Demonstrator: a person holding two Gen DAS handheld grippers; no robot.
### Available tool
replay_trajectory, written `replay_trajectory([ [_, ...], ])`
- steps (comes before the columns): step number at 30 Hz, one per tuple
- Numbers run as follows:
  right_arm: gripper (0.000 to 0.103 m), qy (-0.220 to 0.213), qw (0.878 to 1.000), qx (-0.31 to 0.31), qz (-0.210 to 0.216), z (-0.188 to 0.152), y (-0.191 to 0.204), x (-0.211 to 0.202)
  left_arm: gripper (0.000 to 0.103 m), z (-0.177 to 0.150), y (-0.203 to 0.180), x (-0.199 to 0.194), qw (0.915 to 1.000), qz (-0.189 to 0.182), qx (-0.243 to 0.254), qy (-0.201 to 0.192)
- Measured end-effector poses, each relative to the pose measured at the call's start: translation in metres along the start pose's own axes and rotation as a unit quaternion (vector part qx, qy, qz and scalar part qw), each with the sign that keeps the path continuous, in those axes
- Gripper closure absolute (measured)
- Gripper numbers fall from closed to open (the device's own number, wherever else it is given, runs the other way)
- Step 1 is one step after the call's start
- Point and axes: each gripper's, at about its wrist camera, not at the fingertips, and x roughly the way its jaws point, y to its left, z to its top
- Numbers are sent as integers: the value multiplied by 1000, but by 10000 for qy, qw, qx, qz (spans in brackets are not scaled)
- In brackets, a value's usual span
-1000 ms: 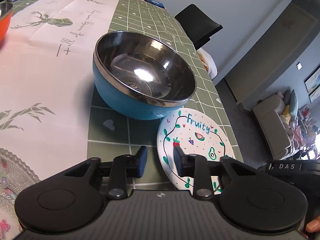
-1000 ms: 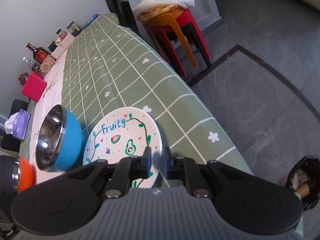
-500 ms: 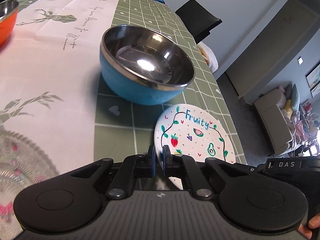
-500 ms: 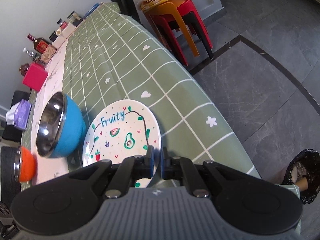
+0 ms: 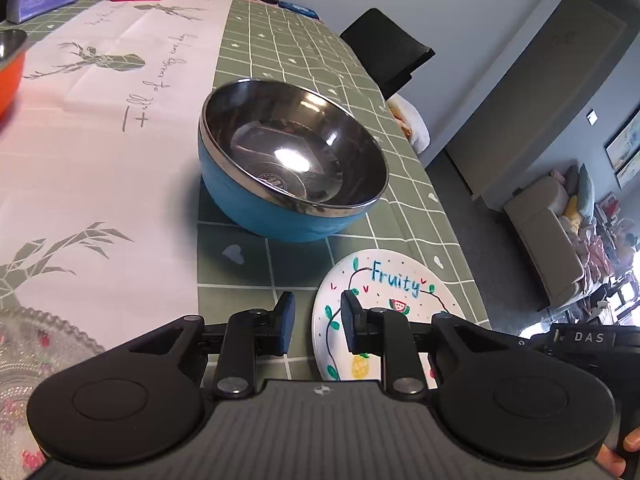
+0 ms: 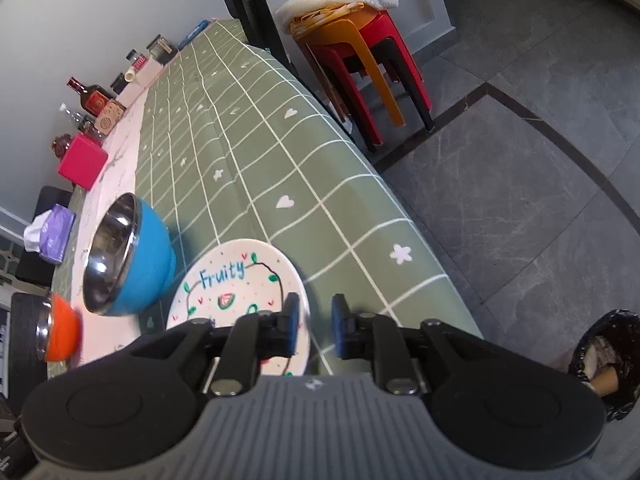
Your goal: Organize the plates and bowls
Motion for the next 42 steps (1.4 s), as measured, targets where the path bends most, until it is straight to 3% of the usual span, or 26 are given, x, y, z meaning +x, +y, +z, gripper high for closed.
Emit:
replay_trajectory([
  [3, 82, 15, 10000, -3, 47, 0, 2, 4, 76, 0, 4, 7, 9999, 21, -124, -3],
  [5, 82, 2, 10000, -85, 26, 0, 5, 5, 76, -1, 7, 11, 9996, -170, -229, 2],
  [11, 82, 69, 10000, -36, 16, -1, 3, 8, 77, -3, 5, 14, 9997, -58, -175, -161],
  [16, 82, 108, 9999, 1, 43, -1, 0, 9, 85, -3, 3, 16, 9999, -58, -118, -61],
  [28, 83, 292, 9990, 259, 206, 0, -11, 10, 89, 2, 6, 18, 9995, -217, -157, 149],
  [35, 97, 418, 9987, 179, 239, -4, -6, 15, 89, 0, 2, 17, 9998, -117, -110, 99],
  [42, 97, 368, 9988, 197, 275, -3, -7, 12, 93, -4, -6, 10, 10000, 48, 12, -56],
])
